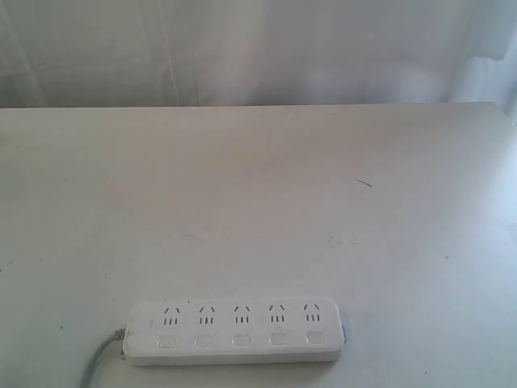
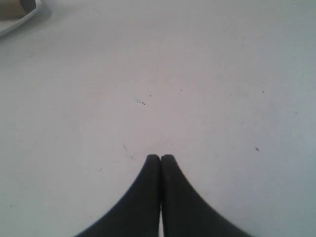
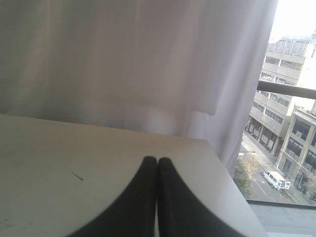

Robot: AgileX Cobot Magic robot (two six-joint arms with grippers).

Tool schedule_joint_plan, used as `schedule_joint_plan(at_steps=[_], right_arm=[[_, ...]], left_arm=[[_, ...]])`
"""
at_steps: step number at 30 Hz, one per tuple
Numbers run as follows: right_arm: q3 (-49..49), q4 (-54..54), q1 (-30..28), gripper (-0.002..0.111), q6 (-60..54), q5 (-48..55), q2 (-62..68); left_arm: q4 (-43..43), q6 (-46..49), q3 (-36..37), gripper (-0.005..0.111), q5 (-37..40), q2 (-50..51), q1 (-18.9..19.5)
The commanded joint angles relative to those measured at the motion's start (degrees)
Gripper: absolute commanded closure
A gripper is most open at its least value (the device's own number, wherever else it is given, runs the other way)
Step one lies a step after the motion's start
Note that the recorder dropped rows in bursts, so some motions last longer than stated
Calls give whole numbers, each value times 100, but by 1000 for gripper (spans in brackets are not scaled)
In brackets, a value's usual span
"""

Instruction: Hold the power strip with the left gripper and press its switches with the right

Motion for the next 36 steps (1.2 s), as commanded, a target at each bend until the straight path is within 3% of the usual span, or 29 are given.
schedule_joint_plan(at_steps=[1,9,17,36], right_arm=[[31,-5,-21,108,23,11,-29],[31,-16,-21,108,23,1,-29],[31,-16,-21,108,23,12,-29],[31,-16,-21,108,23,2,-29]], left_arm=[[-364,517,4,107,-8,-25,-44],[-2228,2129,4,107,-24,-25,-44],[-2642,2379,4,107,1,-25,-44],[-2657,2658,4,107,-1,-15,-44]])
